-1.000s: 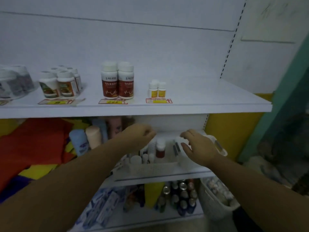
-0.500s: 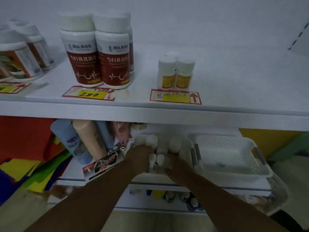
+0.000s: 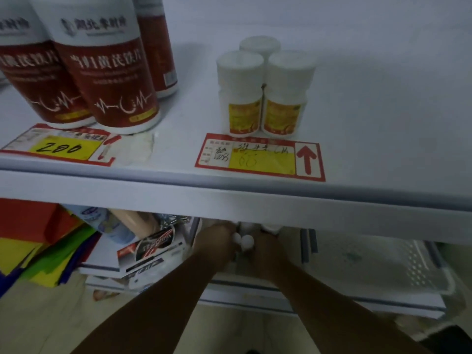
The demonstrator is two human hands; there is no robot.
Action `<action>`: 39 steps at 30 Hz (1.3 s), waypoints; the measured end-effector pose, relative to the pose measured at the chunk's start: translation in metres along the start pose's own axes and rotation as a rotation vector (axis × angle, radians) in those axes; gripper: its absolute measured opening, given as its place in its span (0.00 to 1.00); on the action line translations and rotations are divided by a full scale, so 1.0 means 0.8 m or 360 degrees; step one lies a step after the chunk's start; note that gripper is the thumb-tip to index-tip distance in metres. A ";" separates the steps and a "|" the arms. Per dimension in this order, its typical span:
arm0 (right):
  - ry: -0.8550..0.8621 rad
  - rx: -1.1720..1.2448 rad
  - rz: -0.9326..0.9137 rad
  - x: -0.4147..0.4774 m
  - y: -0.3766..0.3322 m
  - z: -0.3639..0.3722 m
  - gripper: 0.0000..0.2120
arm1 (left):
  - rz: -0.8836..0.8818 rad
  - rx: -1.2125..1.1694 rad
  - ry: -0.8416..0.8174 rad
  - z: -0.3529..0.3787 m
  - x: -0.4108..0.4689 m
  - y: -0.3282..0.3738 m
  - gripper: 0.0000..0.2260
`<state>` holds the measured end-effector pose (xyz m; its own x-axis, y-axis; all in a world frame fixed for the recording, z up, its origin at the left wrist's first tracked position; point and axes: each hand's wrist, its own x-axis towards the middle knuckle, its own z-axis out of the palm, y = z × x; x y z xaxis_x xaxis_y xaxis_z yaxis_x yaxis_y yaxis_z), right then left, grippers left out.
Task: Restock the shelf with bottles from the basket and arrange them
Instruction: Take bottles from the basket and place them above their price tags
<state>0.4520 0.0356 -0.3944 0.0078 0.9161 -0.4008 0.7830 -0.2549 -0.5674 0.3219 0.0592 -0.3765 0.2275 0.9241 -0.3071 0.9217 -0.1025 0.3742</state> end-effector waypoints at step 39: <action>0.0138 0.1995 -0.0924 -0.327 -0.140 -0.215 0.19 | 0.0779 -0.1800 0.0337 -0.270 -0.299 0.101 0.11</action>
<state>0.4691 -0.1224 -0.1021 -0.0493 0.9900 0.1324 -0.3889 0.1031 -0.9155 0.2745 -0.0907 -0.0840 0.3182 0.9300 0.1839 -0.0559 -0.1753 0.9829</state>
